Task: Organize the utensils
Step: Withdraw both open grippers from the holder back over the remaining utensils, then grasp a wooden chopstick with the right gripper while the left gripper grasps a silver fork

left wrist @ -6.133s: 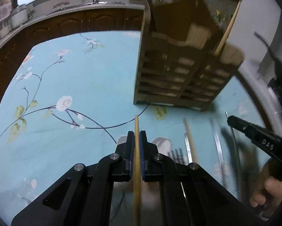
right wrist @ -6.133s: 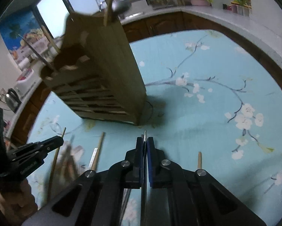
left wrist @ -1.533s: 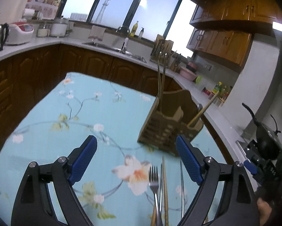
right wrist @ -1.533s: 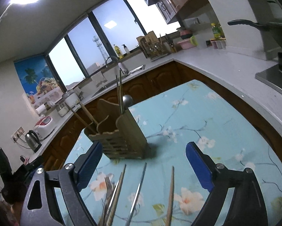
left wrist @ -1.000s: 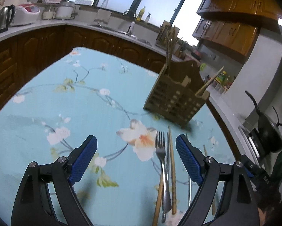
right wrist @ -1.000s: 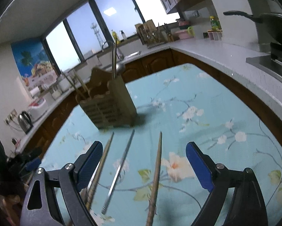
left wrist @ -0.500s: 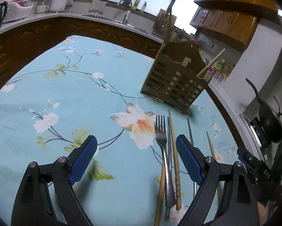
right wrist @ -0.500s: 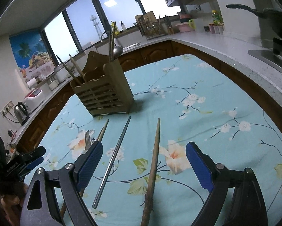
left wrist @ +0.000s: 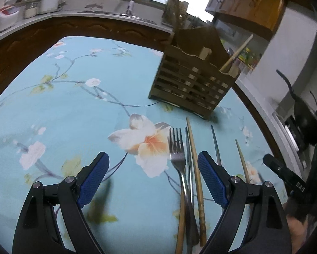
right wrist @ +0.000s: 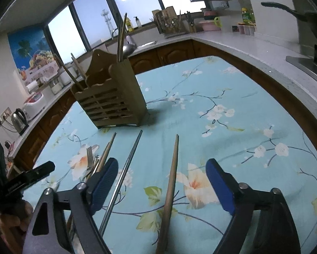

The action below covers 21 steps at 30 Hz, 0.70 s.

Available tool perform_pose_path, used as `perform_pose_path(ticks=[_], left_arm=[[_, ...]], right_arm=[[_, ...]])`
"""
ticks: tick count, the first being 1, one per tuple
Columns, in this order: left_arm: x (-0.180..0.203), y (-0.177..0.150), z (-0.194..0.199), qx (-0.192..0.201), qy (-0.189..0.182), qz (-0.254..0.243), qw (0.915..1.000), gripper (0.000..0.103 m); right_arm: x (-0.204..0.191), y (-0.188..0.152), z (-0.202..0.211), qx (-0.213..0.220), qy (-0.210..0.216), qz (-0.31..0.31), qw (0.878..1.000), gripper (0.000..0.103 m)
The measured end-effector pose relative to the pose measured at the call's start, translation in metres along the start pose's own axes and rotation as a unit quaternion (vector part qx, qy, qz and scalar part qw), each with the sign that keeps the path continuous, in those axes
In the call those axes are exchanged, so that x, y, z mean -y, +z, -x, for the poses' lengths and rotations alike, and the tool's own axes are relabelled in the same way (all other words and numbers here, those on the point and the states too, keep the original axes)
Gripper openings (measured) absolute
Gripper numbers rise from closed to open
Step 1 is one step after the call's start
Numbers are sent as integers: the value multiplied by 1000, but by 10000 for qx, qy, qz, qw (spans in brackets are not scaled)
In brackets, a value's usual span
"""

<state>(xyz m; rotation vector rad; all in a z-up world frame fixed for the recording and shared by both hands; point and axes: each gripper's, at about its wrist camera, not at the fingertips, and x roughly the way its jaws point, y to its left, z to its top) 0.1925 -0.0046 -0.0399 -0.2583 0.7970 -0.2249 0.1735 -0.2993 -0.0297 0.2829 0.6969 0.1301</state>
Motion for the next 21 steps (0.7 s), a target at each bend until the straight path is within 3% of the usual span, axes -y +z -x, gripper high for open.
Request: perform_pose_path(ticks=[8, 16, 19, 21], left_arm=[[12, 28, -43, -251, -52, -476, 9985, 82], [20, 29, -80, -616, -295, -882, 9938, 77], [26, 30, -83, -643, -370, -1041, 9918, 67], [33, 28, -86, -682, -352, -1214, 9896, 52]], right_arm=[[-1, 11, -30, -364, -137, 132, 9992, 61], [8, 12, -57, -693, -187, 33, 9974, 47], [10, 10, -65, -824, -86, -44, 9966, 41], [8, 10, -67, -806, -141, 14, 9966, 40]])
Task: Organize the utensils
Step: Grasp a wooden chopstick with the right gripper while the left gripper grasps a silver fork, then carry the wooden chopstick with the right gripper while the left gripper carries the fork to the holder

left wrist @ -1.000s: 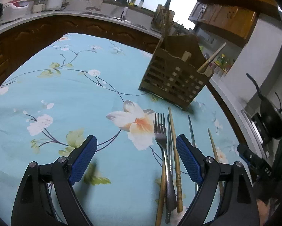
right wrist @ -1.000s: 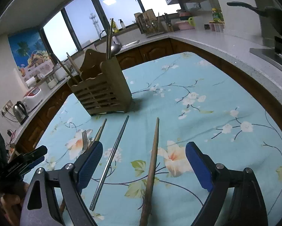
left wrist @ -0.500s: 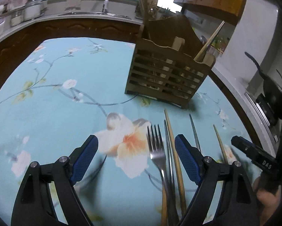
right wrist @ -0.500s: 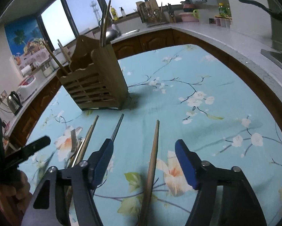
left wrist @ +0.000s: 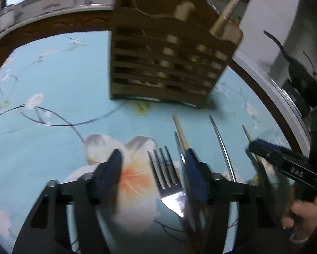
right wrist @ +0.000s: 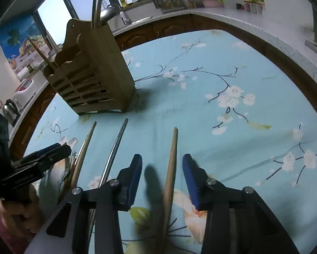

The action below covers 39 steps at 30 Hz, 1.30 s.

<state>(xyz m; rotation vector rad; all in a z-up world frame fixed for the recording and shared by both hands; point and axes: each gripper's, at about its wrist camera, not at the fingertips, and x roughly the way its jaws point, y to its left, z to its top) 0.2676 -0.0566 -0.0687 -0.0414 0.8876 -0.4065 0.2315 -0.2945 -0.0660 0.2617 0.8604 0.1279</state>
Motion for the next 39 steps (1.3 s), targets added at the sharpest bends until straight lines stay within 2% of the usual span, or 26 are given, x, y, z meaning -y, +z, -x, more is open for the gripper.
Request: perform_pose_path(ticks=[1, 2, 3, 4, 6, 9, 11, 16, 23, 39], left_arm=[[3, 0, -1, -13, 64, -82, 9999, 49], [6, 0, -1, -21, 78, -174, 9998, 42], [8, -1, -1, -35, 30, -224, 9997, 29], [9, -2, -1, -47, -2, -251, 9997, 25], [10, -3, 1, -46, -69, -264, 9996, 24], [9, -4, 4, -75, -186, -198, 9996, 18], [8, -6, 6, -88, -169, -175, 9997, 18], [4, -11, 20, -14, -111, -159, 9998, 17], [3, -10, 41, 81, -74, -97, 9999, 17], [-2, -11, 135, 969, -28, 36, 9953, 16]], right_arm=[[-1, 0, -1, -12, -22, 36, 10000, 40], [-2, 1, -2, -21, -34, 48, 10000, 39], [-2, 2, -3, -35, -59, 61, 10000, 39], [-3, 4, -4, -46, -75, 71, 9999, 37], [-3, 5, -5, -54, -99, 83, 9999, 33], [-1, 6, -8, -40, -204, 99, 9997, 20], [1, 8, -9, -64, -270, 112, 9996, 7], [9, 8, -6, -71, -82, -130, 9999, 6], [2, 4, 11, 72, 66, -101, 9999, 6], [-28, 13, 79, 768, 456, 72, 9960, 6]])
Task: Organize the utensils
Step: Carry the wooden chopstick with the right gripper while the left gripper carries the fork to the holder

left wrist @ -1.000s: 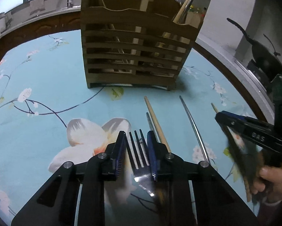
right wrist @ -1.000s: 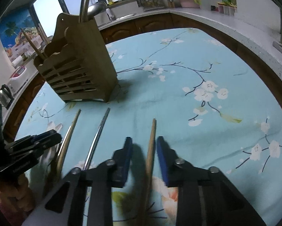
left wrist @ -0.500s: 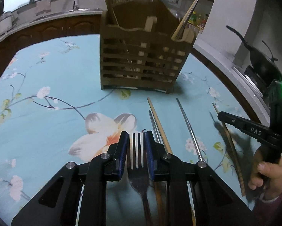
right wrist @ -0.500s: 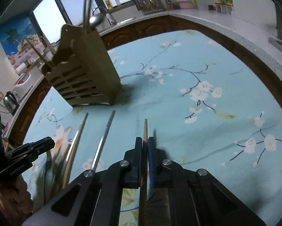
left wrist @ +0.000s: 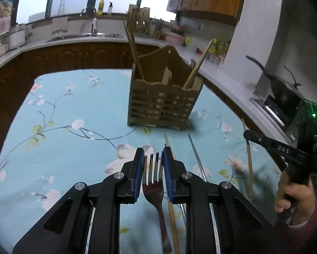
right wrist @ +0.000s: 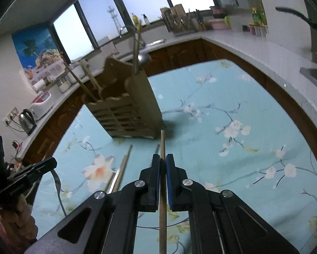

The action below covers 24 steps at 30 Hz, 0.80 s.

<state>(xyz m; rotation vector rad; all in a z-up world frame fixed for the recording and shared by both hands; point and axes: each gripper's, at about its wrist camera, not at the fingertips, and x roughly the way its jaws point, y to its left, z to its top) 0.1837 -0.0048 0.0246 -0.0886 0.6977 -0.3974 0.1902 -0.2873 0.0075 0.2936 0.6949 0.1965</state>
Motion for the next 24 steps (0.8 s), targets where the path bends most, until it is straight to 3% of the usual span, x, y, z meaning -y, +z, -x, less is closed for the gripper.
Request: perform_pose_path(ticks=[10, 11, 12, 17, 24], left_arm=[[4, -1, 34, 356, 74, -25, 9993, 11], [4, 0, 35, 375, 87, -53, 9992, 3], [5, 0, 36, 377, 143, -84, 9992, 2], [2, -3, 37, 342, 55, 1, 9994, 1], [3, 10, 54, 663, 125, 19, 9977, 1]], right_arm=[[-22, 12, 33, 418, 253, 140, 9987, 6], [-23, 12, 34, 437, 265, 150, 9986, 6], [-23, 12, 36, 452, 273, 154, 9985, 6], [-26, 13, 40, 506, 344, 138, 9980, 6], [-29, 21, 55, 754, 420, 138, 9962, 6]])
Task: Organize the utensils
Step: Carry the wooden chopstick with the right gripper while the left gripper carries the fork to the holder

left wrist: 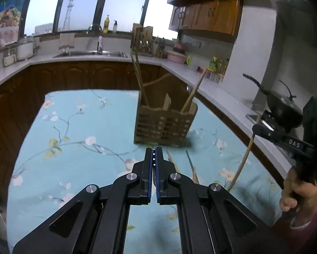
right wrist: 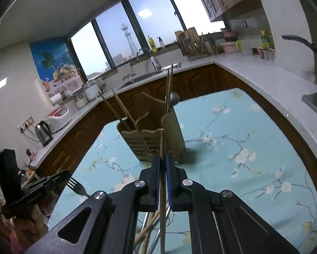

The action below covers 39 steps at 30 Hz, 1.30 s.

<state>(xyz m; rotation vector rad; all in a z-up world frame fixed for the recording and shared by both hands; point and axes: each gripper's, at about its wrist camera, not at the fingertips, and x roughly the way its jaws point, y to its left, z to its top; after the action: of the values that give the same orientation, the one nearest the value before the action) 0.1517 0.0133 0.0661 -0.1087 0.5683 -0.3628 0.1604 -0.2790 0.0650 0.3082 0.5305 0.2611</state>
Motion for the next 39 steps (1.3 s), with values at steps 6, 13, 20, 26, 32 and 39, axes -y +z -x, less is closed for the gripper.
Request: perform_pose_path(ticks=[6, 13, 20, 26, 32, 39], left_arm=[[-4, 17, 8, 243, 27, 69, 9997, 1], [-10, 36, 9, 443, 75, 160, 9989, 1], [-16, 60, 5, 627, 161, 237, 9976, 1], [-20, 86, 1, 823, 256, 244, 9960, 1], [-25, 114, -13, 1001, 484, 256, 9935, 1], [-23, 145, -42, 1148, 839, 84, 9898, 1]], right_arm=[[-3, 10, 3, 152, 22, 16, 9999, 6], [-2, 24, 2, 302, 56, 7, 9995, 6], [-3, 41, -1, 442, 69, 31, 9990, 6], [-4, 61, -2, 639, 87, 51, 9979, 6], [-8, 86, -1, 966, 127, 86, 9952, 6], [-18, 123, -10, 1403, 164, 136, 9899, 6]])
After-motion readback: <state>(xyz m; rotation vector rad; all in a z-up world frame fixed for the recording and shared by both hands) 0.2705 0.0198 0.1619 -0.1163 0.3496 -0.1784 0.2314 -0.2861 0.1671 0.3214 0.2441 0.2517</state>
